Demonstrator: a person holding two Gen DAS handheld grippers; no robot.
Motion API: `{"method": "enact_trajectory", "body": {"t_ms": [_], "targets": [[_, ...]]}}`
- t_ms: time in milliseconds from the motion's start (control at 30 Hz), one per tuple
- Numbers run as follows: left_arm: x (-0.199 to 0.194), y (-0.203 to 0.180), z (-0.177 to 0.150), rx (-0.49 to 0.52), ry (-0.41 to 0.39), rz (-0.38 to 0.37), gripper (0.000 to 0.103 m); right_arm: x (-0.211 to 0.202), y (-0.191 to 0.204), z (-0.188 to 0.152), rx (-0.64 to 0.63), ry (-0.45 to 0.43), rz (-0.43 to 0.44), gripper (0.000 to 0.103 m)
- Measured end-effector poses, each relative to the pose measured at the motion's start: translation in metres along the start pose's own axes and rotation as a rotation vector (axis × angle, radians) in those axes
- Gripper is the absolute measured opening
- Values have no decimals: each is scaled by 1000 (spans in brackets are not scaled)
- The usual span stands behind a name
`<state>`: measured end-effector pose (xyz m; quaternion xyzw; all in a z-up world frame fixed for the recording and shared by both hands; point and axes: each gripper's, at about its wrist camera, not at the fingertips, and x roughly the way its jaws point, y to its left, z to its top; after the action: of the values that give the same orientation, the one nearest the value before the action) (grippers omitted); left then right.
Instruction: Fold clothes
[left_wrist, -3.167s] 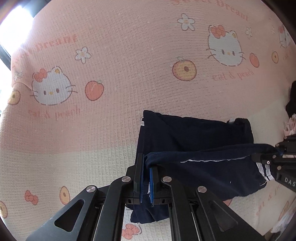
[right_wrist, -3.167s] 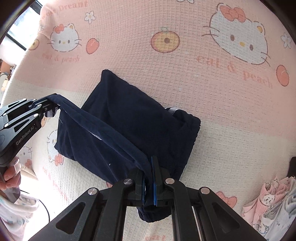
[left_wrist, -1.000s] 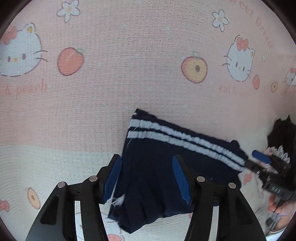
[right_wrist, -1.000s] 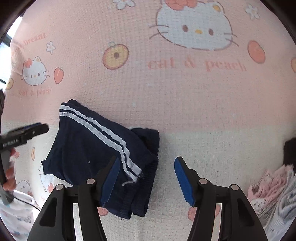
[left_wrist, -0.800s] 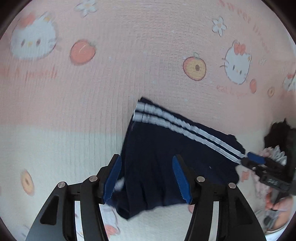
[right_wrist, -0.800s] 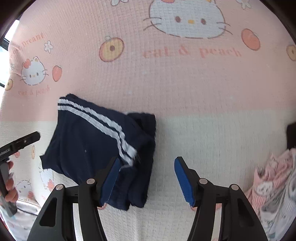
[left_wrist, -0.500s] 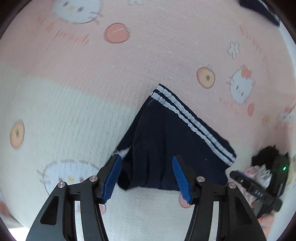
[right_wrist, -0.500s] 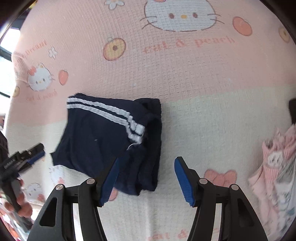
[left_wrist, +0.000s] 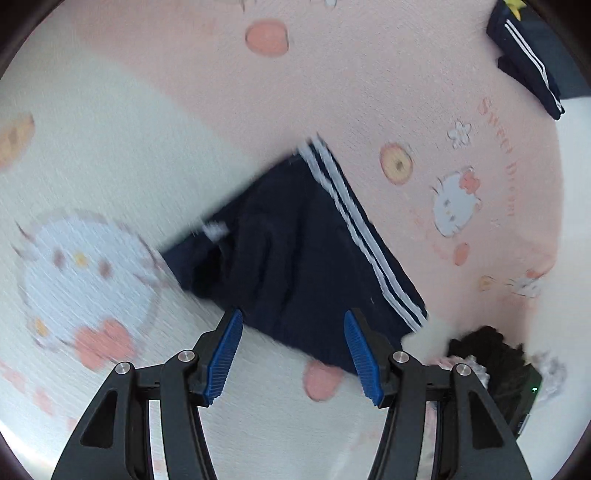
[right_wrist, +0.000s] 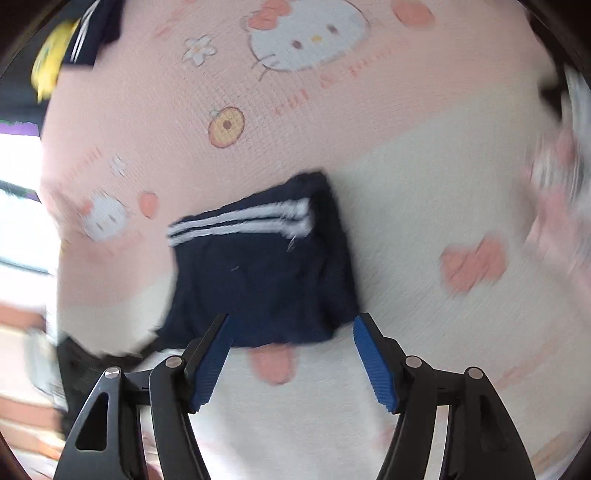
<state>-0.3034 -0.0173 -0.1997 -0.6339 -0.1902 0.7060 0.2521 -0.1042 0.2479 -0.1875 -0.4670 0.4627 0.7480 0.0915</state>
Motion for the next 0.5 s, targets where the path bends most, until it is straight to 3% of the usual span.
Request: {"method": "enact_trajectory", "body": {"t_ms": [100, 200, 267, 433, 500], "targets": [[10, 1, -10, 9, 17, 26, 54, 13, -2, -9, 18, 69, 65, 67], [17, 1, -20, 6, 22, 23, 55, 16, -4, -10, 7, 71, 19, 67], [24, 6, -24, -38, 36, 0, 54, 18, -6, -11, 17, 66, 16, 67], [39, 24, -33, -164, 43, -105, 55, 25, -21, -18, 129, 52, 125, 67], [40, 28, -35, -194, 12, -157, 62, 30, -28, -22, 177, 45, 169, 67]]}}
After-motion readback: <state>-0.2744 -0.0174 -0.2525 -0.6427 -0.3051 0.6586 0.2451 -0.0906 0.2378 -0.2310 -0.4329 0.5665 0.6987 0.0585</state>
